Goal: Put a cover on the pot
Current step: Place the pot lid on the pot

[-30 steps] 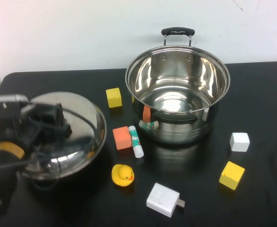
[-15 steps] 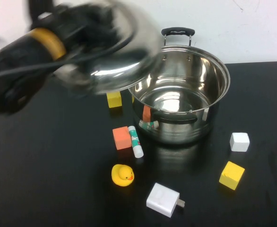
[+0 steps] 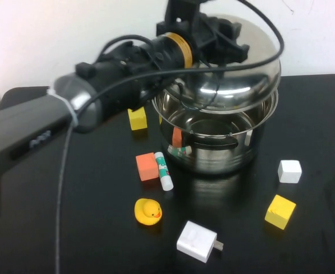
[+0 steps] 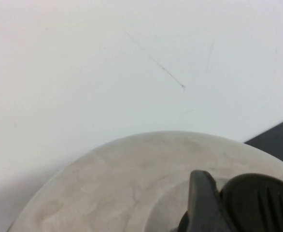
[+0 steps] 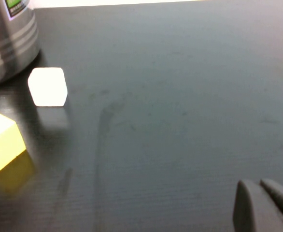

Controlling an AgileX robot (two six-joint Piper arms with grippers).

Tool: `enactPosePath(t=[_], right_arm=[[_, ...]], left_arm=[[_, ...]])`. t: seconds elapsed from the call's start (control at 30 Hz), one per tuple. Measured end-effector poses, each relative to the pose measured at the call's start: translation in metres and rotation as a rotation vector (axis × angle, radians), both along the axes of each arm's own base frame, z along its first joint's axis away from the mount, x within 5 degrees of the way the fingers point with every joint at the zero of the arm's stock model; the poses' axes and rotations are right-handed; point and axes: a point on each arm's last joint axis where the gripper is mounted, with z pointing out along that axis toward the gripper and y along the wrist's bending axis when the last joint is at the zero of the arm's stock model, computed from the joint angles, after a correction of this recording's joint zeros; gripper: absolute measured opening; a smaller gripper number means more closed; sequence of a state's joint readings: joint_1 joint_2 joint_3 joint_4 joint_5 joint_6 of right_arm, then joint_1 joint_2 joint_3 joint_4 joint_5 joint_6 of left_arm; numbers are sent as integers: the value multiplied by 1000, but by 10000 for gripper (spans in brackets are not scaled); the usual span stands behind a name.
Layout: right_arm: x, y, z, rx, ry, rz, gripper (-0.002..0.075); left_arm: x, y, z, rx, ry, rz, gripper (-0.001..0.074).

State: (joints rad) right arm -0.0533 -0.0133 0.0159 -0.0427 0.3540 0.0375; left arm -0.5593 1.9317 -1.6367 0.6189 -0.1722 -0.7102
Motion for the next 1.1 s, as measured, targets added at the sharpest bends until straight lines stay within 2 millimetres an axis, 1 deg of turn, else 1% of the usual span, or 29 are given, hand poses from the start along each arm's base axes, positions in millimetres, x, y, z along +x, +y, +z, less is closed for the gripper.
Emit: enactPosePath(t=[0.07,0.23,0.4,0.87,1.1], right_arm=[[0,0,0,0,0,0,-2],[0,0,0,-2,0,0,-2],[0,0,0,-2,0,0,-2],[0,0,0,-2,0,0,-2],[0,0,0,-2,0,0,-2]], left_arm=[[3,-4,-8,13,10,-4,322],[9,-5,-25,34,75,24,322],[12,-5,-33,35,122,49,322],[12,-4,-32,-67,205,83,322],[11,-5,-34,-43,213,92,322]])
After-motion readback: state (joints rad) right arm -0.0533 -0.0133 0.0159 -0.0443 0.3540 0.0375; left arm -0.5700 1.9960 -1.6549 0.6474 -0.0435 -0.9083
